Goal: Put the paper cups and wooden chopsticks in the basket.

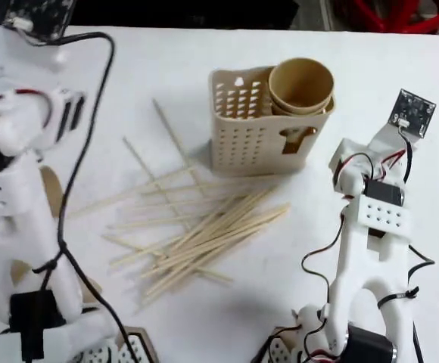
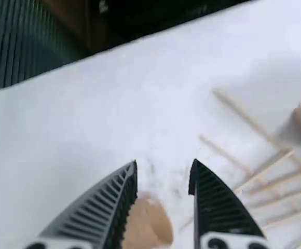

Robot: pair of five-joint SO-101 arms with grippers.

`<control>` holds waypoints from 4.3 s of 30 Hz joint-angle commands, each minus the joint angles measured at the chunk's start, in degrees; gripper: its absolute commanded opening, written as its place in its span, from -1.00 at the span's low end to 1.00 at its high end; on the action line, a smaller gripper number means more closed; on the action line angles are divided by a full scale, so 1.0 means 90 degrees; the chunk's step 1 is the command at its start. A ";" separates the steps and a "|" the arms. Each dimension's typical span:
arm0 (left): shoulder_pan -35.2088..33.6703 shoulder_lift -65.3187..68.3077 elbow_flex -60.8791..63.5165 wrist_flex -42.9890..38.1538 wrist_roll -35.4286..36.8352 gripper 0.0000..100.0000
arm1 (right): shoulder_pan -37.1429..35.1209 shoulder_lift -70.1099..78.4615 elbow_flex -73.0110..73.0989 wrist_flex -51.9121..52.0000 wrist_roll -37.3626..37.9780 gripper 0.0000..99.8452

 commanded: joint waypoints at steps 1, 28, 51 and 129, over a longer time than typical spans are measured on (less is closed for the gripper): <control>-0.0728 -0.0239 0.0332 0.0098 -0.0586 -0.65 | -0.0063 -0.0132 -0.0029 -0.0093 0.0010 -0.96; -0.2847 -0.0288 0.3995 -0.0811 -0.2198 -0.65 | -0.0063 -0.0132 -0.0020 -0.0093 0.0010 -0.96; -0.6452 -0.0249 0.4484 -0.0127 -0.1788 -0.50 | -0.0073 -0.0132 -0.0020 -0.0093 0.0010 -0.92; -0.4449 -0.0298 0.5451 -0.1729 -0.0518 -0.96 | -0.0073 -0.0132 -0.0020 -0.0083 0.0020 -0.92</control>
